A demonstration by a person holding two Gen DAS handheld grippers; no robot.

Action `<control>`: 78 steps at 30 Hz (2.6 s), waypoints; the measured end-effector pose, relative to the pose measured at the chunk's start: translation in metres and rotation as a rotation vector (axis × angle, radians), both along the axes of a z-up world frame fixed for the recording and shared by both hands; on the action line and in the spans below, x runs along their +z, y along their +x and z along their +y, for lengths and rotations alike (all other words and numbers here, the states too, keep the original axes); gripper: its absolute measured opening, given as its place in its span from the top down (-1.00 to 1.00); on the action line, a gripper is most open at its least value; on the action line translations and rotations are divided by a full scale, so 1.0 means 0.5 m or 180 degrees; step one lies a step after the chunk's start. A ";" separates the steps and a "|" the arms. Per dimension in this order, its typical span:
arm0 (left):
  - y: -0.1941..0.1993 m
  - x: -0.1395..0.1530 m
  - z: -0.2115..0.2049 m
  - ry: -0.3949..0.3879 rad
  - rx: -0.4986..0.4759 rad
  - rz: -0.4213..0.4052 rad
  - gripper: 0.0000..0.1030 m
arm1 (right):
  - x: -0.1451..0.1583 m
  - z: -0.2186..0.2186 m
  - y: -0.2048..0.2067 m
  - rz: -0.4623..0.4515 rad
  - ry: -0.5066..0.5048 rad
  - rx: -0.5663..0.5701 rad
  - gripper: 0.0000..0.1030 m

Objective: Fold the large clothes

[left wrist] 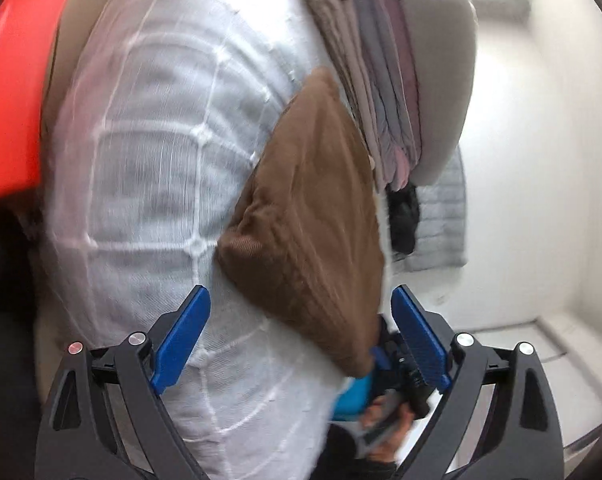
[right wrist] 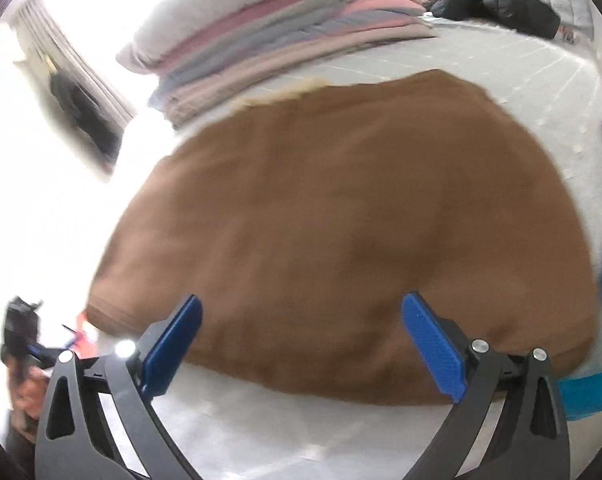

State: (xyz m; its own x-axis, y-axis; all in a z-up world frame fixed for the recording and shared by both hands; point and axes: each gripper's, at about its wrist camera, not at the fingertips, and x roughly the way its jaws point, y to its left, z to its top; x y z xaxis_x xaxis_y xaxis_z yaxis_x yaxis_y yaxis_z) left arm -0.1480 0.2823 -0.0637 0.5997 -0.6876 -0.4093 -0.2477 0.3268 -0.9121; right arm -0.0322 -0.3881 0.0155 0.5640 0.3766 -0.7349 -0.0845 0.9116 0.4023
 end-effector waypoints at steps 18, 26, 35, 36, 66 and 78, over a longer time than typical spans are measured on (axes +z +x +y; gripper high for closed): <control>0.079 -0.011 -0.089 0.0032 0.0274 -0.0301 -0.74 | -0.029 -0.011 -0.007 -0.0045 0.0312 -0.0288 -0.87; 0.084 -0.039 -0.081 0.0197 0.0181 -0.0070 0.53 | -0.048 -0.015 0.014 0.0068 0.0227 -0.0346 -0.87; 0.072 -0.051 -0.090 0.0251 0.0282 -0.0239 0.10 | -0.059 -0.028 0.027 0.0099 0.0226 -0.0454 -0.87; 0.070 -0.041 -0.099 0.0388 0.0256 -0.0318 -0.05 | -0.060 -0.030 0.026 0.0092 0.0225 -0.0470 -0.87; 0.020 -0.024 -0.106 -0.0028 0.0458 -0.0698 -0.79 | -0.055 -0.085 -0.002 -0.0018 0.0583 -0.0745 -0.87; 0.040 -0.030 -0.112 -0.0155 0.0427 -0.0444 -0.82 | -0.055 -0.097 0.001 -0.0044 0.0820 -0.0707 -0.87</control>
